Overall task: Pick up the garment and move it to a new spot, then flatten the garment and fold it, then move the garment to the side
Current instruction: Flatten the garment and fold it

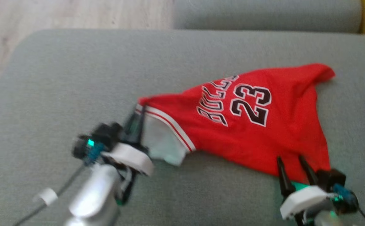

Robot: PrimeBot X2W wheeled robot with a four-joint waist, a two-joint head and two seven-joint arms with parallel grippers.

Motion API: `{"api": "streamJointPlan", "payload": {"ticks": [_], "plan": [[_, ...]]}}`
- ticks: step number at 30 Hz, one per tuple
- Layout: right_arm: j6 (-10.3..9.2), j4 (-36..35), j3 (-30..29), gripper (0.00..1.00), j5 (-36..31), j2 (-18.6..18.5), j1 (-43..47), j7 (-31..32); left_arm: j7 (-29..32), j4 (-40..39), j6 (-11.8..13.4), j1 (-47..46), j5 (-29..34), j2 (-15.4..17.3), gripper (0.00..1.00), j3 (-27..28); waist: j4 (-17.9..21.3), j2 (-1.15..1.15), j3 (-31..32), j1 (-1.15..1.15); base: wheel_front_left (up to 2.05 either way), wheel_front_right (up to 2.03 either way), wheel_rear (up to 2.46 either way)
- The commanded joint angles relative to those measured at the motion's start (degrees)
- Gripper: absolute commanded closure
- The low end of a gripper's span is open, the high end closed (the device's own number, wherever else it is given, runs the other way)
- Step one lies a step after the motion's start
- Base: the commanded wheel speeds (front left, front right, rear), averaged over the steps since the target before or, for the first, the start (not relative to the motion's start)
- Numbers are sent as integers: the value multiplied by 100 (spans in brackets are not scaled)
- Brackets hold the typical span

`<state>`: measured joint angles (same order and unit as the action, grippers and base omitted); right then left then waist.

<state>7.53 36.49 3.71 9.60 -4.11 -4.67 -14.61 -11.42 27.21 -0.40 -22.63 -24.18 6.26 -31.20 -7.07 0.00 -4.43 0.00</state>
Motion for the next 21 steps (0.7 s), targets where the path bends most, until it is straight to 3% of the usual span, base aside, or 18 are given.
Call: {"api": "streamJointPlan", "payload": {"ticks": [1,9,13,15,19,21], "plan": [[-4,-186,175,0,33,-12,-287,-39,-60,-10,79,-437,-13,153,100,338,235,0,-285,0,0,0,0],[-4,-404,284,0,94,-48,-660,-39,-261,1548,55,-1042,-234,558,100,920,724,0,-706,0,0,0,0],[-4,-632,280,0,102,-19,-739,-39,-333,2114,9,-1287,-334,562,100,1139,839,0,-761,0,0,0,0],[-4,-785,261,0,86,1,-765,-39,-348,2326,41,-1342,-306,557,3,1202,871,0,-757,0,0,0,0],[-4,-1190,138,0,-6,68,-773,-39,-355,1833,422,-1005,76,574,0,1577,862,0,-610,0,0,0,0],[-4,-1317,101,0,-93,90,-730,-39,-356,1476,498,-650,235,530,0,1771,825,0,-502,0,0,0,0]]}}
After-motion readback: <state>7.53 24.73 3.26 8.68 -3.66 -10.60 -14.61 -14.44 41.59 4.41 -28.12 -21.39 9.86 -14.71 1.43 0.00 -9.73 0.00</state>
